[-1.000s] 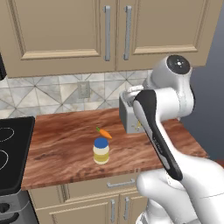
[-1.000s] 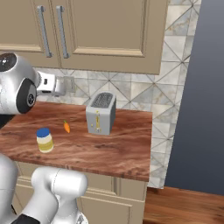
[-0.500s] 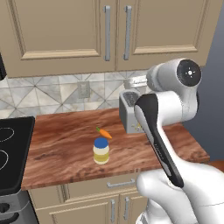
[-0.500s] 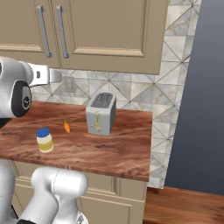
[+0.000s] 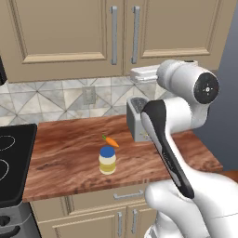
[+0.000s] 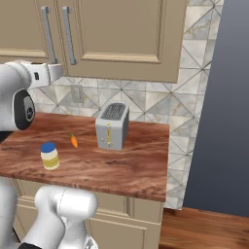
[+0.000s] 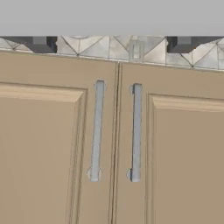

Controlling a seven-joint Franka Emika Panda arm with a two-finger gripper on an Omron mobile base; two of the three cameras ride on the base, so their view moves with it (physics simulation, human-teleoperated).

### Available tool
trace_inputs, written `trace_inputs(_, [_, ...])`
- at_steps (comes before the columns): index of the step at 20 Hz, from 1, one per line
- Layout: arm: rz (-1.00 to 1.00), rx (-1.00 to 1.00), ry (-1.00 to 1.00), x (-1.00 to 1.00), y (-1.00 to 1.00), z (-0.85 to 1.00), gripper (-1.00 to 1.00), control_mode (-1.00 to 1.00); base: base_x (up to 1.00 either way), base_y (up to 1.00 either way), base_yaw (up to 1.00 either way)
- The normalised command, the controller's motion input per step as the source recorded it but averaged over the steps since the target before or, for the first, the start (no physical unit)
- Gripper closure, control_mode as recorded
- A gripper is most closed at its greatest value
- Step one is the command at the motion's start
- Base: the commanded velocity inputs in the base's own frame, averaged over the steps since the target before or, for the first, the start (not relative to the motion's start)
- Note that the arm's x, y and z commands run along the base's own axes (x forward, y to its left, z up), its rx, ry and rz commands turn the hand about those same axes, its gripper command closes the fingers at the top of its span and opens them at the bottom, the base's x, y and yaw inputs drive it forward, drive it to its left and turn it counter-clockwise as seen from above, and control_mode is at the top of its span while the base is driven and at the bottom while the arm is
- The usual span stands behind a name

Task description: Pick the pan from the cabinet and place it on the stove. Then turn on the stove burner for the pan.

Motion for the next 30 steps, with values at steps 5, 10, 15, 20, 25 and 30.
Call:
trace_inputs(5, [0.07,0.07,-0.15,0.24,-0.02,0.28,-1.0,-1.0,0.0,0.0,0.0])
trace_inputs(10, [0.05,0.06,-0.09,0.47,-0.01,0.1,-1.0,-1.0,0.0,0.0,0.0])
trace_inputs(15, [0.0,0.0,-0.11,0.37,0.02,0.0,-1.0,-1.0,0.0,0.0,0.0])
trace_inputs(20, [0.0,0.0,-0.09,0.36,0.0,0.0,-1.0,-1.0,0.0,0.0,0.0])
trace_inputs(25, [-0.03,0.0,-0.03,0.39,0.0,0.0,-1.0,-1.0,0.0,0.0,0.0])
trace_inputs(30, [-0.04,0.0,0.0,0.37,0.0,0.0,-1.0,-1.0,0.0,0.0,0.0])
